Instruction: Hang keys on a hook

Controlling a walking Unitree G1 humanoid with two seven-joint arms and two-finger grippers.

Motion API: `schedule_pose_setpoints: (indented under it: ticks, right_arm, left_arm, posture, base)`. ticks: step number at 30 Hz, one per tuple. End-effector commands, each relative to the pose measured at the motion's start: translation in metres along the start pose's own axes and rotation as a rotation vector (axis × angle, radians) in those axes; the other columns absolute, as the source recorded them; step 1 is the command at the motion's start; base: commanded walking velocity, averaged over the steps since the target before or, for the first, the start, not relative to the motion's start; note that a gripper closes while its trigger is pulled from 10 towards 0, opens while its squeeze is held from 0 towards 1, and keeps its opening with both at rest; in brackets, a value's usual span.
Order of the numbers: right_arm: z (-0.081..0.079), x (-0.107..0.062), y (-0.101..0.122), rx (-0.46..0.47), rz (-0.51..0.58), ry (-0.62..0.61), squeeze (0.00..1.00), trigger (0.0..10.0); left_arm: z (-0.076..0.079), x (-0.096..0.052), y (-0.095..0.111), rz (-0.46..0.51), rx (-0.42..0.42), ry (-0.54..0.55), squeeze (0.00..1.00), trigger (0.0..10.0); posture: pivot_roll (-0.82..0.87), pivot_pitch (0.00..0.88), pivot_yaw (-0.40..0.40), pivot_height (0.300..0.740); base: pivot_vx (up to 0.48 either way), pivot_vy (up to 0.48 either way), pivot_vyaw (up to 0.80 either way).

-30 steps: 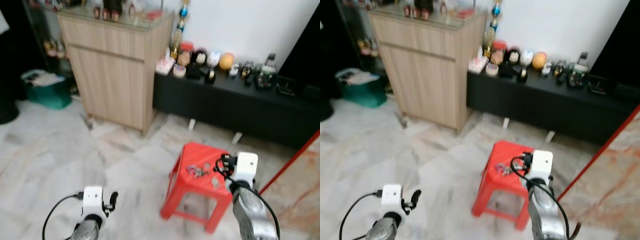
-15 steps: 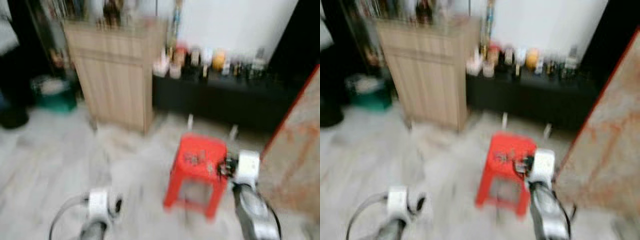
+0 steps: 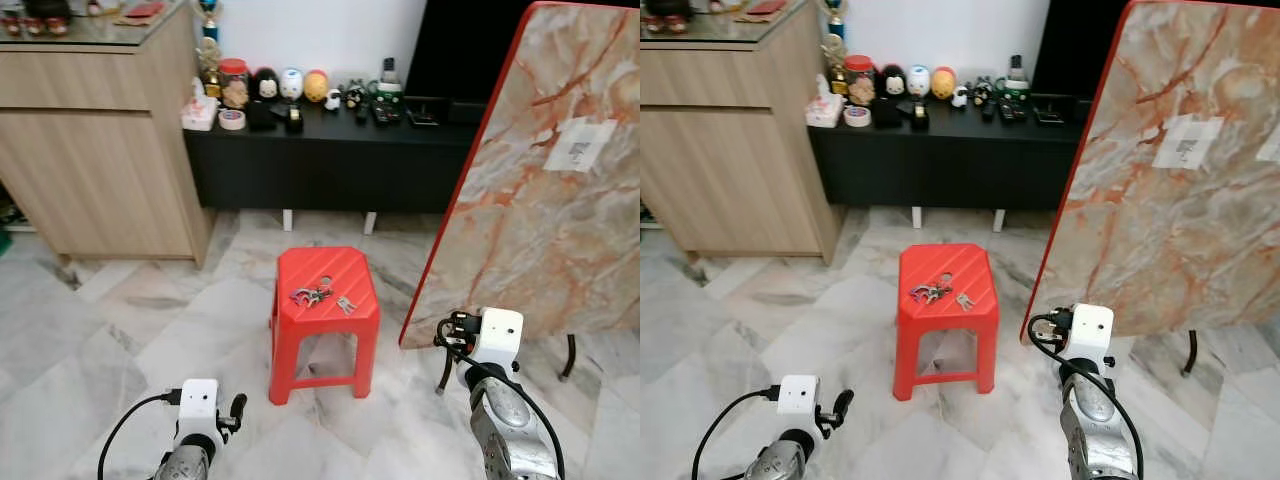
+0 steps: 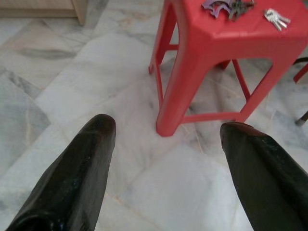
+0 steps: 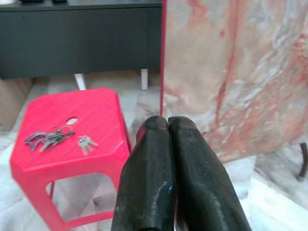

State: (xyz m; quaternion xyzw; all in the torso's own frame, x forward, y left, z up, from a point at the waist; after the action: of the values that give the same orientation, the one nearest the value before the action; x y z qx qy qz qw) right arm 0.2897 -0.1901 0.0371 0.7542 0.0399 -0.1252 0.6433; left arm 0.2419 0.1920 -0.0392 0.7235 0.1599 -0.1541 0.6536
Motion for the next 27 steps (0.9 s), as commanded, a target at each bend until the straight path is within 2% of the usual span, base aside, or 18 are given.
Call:
schedule_pose_setpoints:
  ticks: [1, 8, 27]
  right_arm:
    - [-0.0009, 0.0029, 0.0094, 0.004, 0.041, 0.002, 0.0, 10.0]
    - [-0.0026, 0.0052, 0.0132, 0.0, 0.05, 0.01, 0.0, 10.0]
    - [-0.0071, 0.0042, 0.0154, 0.006, 0.065, 0.008, 0.0, 10.0]
  left_arm:
    - [0.0019, -0.0016, -0.0047, -0.02, 0.024, -0.008, 0.0, 10.0]
    - [0.0044, -0.0018, -0.0045, -0.012, 0.053, -0.012, 0.0, 10.0]
    - [0.0018, -0.0011, -0.0041, -0.019, 0.067, -0.002, 0.0, 10.0]
  posture:
    - [0.01, 0.0, -0.084, 0.74]
    - [0.02, 0.0, -0.088, 0.74]
    - [0.02, 0.0, -0.077, 0.74]
  base:
    - [0.0, 0.0, 0.0]
    - [0.0, 0.0, 0.0]
    - [0.0, -0.325, 0.0]
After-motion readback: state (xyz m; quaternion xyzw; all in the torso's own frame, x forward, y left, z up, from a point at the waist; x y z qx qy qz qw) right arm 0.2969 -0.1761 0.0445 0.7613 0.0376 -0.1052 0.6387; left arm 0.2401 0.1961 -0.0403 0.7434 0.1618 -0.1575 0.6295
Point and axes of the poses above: a point about 5 cm out from each wrist's last joint towards the gripper, its own x axis pointing out of the wrist towards the gripper, its own y axis along the axis of the wrist's last joint, z = x × y, the point moved 1 cm from there along x, pointing out of the wrist towards the gripper, and after that the axes turned 4 degrees about x, right-handed, at the moved point
